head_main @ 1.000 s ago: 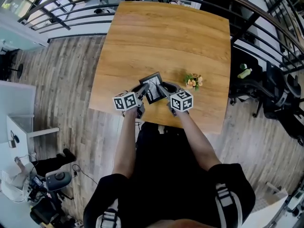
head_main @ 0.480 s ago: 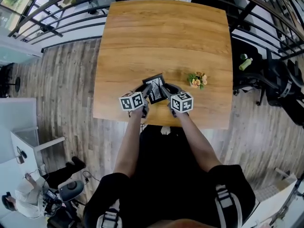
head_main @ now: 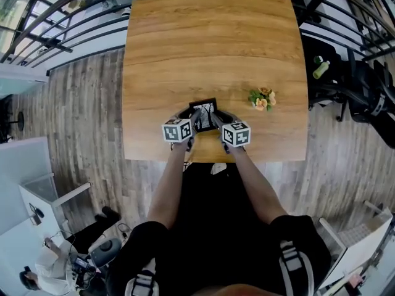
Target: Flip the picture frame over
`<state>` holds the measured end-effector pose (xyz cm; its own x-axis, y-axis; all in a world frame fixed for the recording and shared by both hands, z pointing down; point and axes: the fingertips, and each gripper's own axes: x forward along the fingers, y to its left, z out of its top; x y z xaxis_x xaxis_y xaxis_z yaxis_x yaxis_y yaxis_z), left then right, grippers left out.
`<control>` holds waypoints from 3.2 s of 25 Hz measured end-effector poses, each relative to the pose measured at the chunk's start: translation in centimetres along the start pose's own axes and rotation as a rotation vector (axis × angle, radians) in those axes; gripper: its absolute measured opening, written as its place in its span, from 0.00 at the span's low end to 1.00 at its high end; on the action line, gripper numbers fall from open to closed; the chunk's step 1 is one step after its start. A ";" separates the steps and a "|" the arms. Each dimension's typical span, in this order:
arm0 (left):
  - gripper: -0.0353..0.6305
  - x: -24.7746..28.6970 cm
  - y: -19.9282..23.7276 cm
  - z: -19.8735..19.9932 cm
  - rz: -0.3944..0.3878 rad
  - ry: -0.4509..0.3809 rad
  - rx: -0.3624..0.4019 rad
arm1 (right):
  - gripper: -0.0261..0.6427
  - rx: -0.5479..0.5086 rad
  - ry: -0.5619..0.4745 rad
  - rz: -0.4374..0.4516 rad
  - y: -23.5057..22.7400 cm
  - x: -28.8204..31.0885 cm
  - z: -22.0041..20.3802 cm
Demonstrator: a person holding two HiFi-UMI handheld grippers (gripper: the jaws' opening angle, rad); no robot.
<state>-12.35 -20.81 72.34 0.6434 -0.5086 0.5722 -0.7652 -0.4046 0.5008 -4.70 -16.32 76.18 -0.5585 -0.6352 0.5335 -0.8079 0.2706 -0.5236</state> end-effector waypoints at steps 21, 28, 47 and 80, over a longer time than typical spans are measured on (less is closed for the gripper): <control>0.30 4.3 3.6 -1.1 -0.022 0.096 0.117 | 0.19 0.050 -0.037 -0.148 -2.2 2.9 -1.7; 0.31 4.9 4.4 -1.3 -0.024 0.108 0.104 | 0.20 0.000 -0.020 -0.203 -2.3 3.5 -1.6; 0.33 6.3 4.8 -1.7 0.005 0.141 0.186 | 0.20 -0.069 0.037 -0.313 -3.2 4.3 -1.7; 0.14 1.4 3.6 0.5 0.022 0.005 0.354 | 0.05 -0.172 -0.040 -0.241 -1.8 0.9 1.4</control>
<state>-14.22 -23.31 74.63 0.6262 -0.5166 0.5839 -0.7388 -0.6326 0.2325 -3.50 -18.36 76.64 -0.3420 -0.7233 0.5999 -0.9381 0.2253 -0.2631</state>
